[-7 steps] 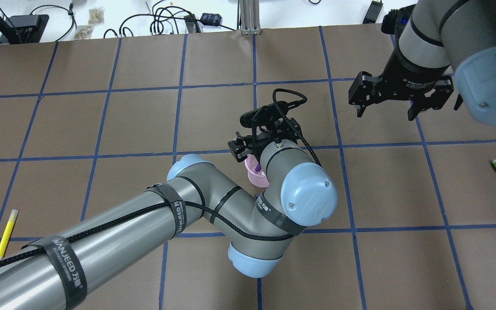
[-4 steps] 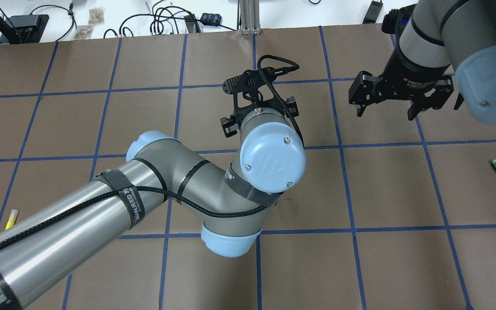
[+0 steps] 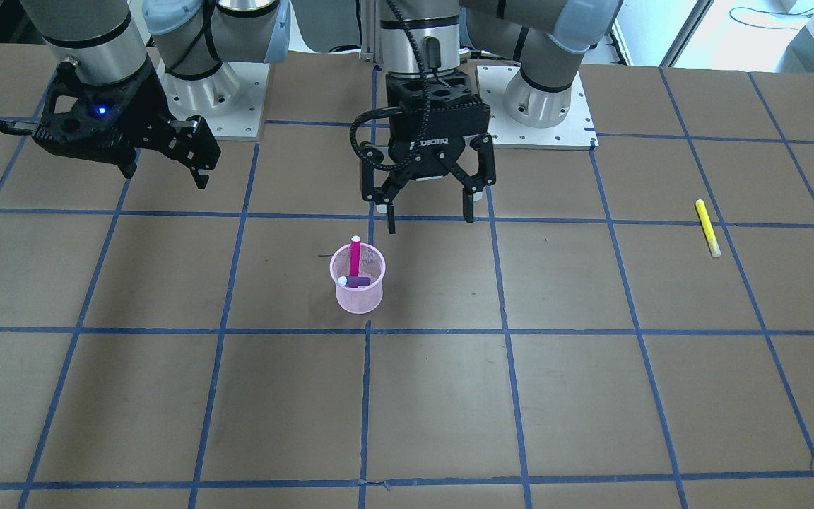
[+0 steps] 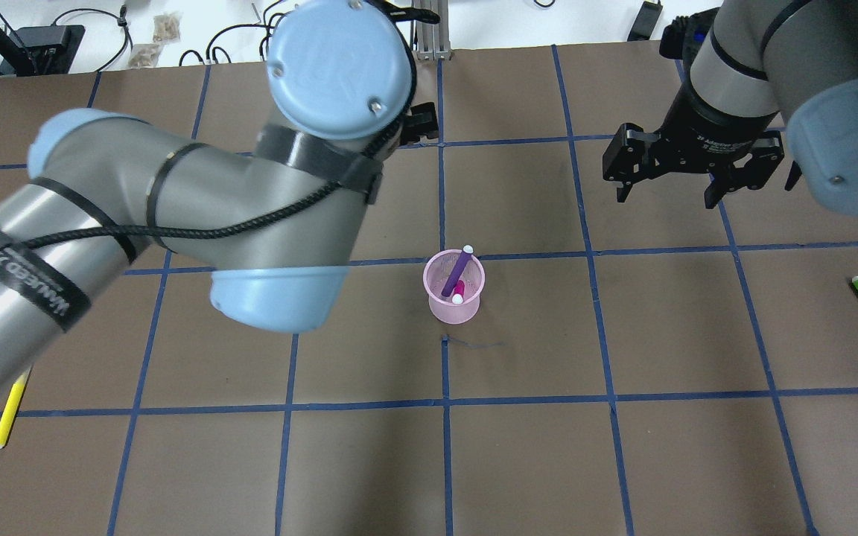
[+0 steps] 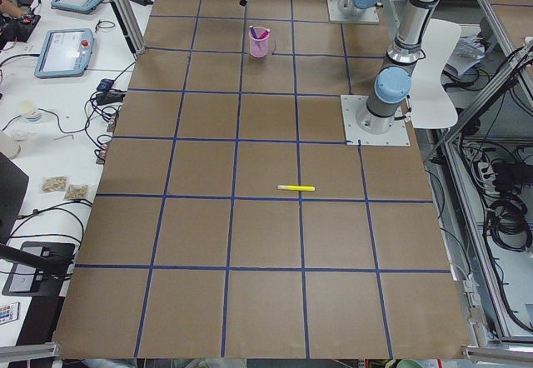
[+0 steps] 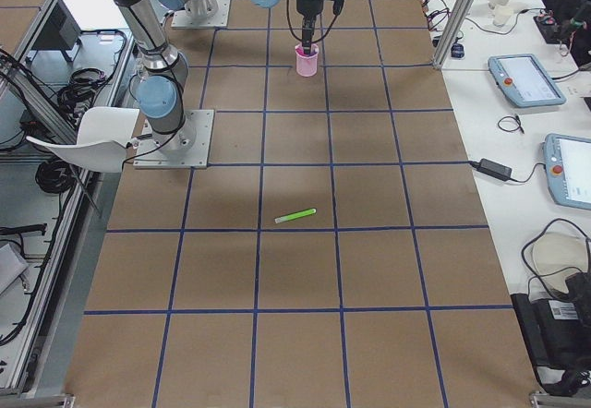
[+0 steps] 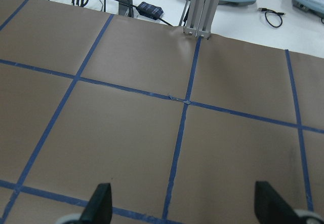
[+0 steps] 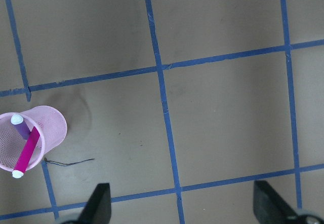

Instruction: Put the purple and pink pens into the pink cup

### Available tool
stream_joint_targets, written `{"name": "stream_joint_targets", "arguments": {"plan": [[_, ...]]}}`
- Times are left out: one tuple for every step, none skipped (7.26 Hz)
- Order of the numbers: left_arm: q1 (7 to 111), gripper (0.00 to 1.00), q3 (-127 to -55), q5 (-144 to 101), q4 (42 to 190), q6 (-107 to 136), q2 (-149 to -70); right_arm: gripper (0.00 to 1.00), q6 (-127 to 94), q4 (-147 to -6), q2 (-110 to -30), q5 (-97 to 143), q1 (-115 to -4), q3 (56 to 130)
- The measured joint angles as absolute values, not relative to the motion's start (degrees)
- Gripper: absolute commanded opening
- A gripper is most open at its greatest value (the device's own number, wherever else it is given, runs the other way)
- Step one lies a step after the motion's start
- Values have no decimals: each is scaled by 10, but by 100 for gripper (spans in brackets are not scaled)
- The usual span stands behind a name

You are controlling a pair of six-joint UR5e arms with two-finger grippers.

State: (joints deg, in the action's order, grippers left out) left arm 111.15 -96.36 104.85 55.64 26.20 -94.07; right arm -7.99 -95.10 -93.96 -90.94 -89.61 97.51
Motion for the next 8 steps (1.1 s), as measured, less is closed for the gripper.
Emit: {"name": "stream_joint_targets", "arguments": {"plan": [[1068, 100, -952, 1013, 615, 219, -926, 100, -80, -951, -940, -909, -896, 975], [1026, 100, -947, 979, 659, 183, -916, 100, -80, -951, -940, -908, -896, 975], [983, 100, -945, 943, 698, 152, -909, 100, -80, -951, -940, -907, -897, 975], [953, 100, -944, 916, 736, 132, -909, 100, -80, -950, -940, -906, -897, 975], [937, 100, -942, 901, 763, 121, -913, 100, -80, -949, -940, -905, -897, 975], [928, 100, -934, 896, 778, 114, -919, 100, -81, -948, -941, -904, -898, 975], [924, 100, -916, 895, 793, 111, -932, 100, -83, -946, -942, -904, -899, 975], [923, 100, -898, 895, 807, 110, -946, 100, -87, -944, -943, -903, -900, 975]]}}
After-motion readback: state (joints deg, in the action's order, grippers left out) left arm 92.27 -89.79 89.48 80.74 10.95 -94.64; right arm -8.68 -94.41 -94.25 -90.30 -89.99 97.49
